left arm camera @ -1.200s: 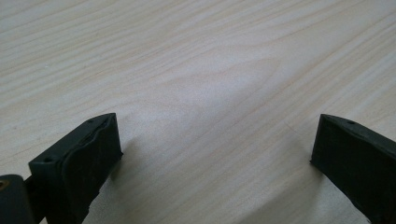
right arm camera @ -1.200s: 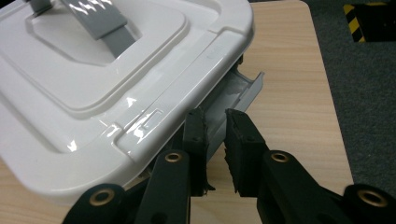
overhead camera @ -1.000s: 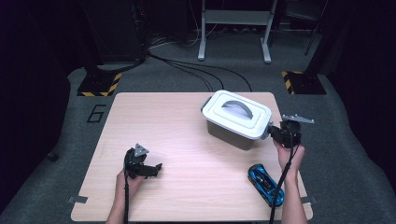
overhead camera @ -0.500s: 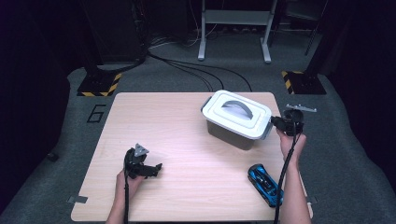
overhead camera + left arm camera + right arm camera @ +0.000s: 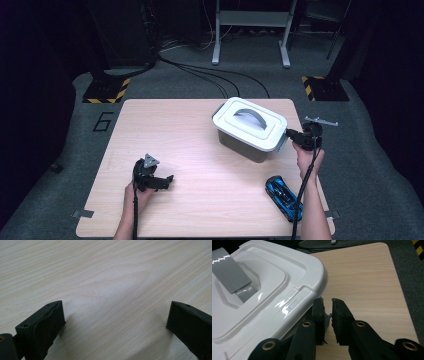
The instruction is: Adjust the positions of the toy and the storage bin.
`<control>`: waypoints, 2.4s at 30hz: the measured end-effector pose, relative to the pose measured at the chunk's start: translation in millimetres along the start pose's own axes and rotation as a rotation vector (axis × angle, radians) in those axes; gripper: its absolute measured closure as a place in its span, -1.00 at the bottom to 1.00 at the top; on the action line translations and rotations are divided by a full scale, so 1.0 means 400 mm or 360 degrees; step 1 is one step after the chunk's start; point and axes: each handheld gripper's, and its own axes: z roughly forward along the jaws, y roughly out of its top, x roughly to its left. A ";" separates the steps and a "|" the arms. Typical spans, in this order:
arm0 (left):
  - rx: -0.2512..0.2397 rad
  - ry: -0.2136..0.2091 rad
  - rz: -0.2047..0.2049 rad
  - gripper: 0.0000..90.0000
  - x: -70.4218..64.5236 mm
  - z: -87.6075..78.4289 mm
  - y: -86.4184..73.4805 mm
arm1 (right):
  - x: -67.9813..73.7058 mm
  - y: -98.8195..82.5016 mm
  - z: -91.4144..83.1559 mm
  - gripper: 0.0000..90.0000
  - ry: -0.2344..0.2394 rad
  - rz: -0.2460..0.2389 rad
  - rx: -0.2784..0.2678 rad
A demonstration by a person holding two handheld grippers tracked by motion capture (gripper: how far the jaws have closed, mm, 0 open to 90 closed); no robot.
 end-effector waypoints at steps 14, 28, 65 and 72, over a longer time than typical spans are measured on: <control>-0.0001 0.0001 0.0001 -0.97 0.000 0.000 0.000 | 0.083 -0.042 -0.026 0.79 0.0073 -0.0151 0.0028; -0.0001 0.0000 -0.0001 -0.97 0.000 0.000 0.000 | 0.172 0.041 -0.062 -0.80 0.0143 -0.0541 0.0116; -0.0027 0.0003 -0.0015 -0.97 -0.002 0.003 0.000 | 0.428 0.136 0.130 0.50 0.0113 -0.0877 0.0342; -0.0025 0.0003 -0.0014 -0.97 -0.002 0.003 0.000 | 0.459 0.125 0.135 0.50 0.0112 -0.0831 0.0340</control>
